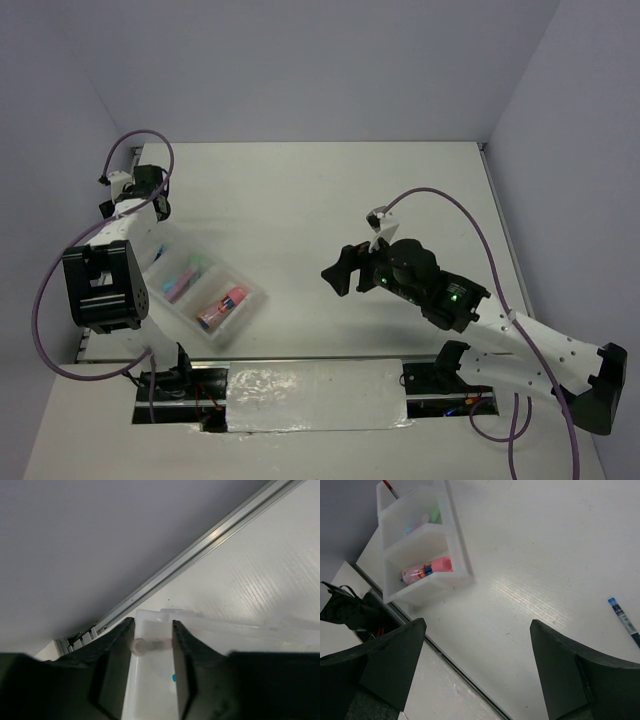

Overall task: Sort the stationery into containers
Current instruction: Place the pen in the storage box, then pick up the pen from the center of the board.

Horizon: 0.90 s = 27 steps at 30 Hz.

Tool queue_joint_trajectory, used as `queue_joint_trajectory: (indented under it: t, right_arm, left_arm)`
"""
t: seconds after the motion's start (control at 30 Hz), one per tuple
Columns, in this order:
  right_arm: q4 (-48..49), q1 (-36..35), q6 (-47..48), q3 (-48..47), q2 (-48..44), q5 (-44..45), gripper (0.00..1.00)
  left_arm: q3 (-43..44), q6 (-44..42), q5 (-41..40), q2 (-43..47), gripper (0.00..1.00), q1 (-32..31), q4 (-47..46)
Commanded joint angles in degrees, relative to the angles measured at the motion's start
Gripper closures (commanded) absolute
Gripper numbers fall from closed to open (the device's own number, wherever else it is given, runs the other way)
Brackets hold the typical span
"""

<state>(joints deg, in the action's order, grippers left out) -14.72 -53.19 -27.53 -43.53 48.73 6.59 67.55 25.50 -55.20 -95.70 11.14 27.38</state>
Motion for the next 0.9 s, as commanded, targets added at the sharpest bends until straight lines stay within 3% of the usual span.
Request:
queue_joint_trajectory:
  t: [0.0, 0.27, 0.37, 0.5, 0.6, 0.63, 0.73, 0.87]
  right_arm:
    - [0.1, 0.4, -0.3, -0.1, -1.4, -0.6, 0.07]
    - [-1.0, 0.2, 0.5, -0.2, -2.4, 0.4, 0.07]
    - [-3.6, 0.4, 1.0, -1.1, -1.6, 4.6, 0.06]
    - [-5.6, 0.5, 1.1, -1.7, -0.5, 6.1, 0.05]
    - [-7.3, 0.5, 1.3, -2.0, 0.3, 9.7, 0.0]
    - [-9.4, 1.1, 1.7, -2.2, 2.1, 11.2, 0.0]
    - [-14.0, 6.2, 2.6, -3.7, 9.0, 12.4, 0.0]
    - [-14.7, 12.6, 6.1, -4.4, 16.5, 11.4, 0.0]
  left_arm:
    - [-0.8, 1.2, -1.0, 1.8, 0.49, 0.4, -1.2]
    - [-1.2, 0.8, 2.5, 2.7, 0.35, 0.3, -1.6]
    - [-2.9, -2.5, 9.0, 6.0, 0.28, 0.0, -5.6]
    - [-3.5, -4.4, 14.1, 9.2, 0.26, -1.4, -7.8]
    - [-3.2, -6.1, 18.7, 14.0, 0.22, -3.7, -9.4]
    - [-3.9, -7.3, 25.3, 18.0, 0.2, -4.4, -10.5]
    - [-5.9, -9.1, 34.3, 26.6, 0.15, -5.6, -12.9]
    - [-8.5, -7.9, 34.4, 35.9, 0.02, -8.6, -13.1]
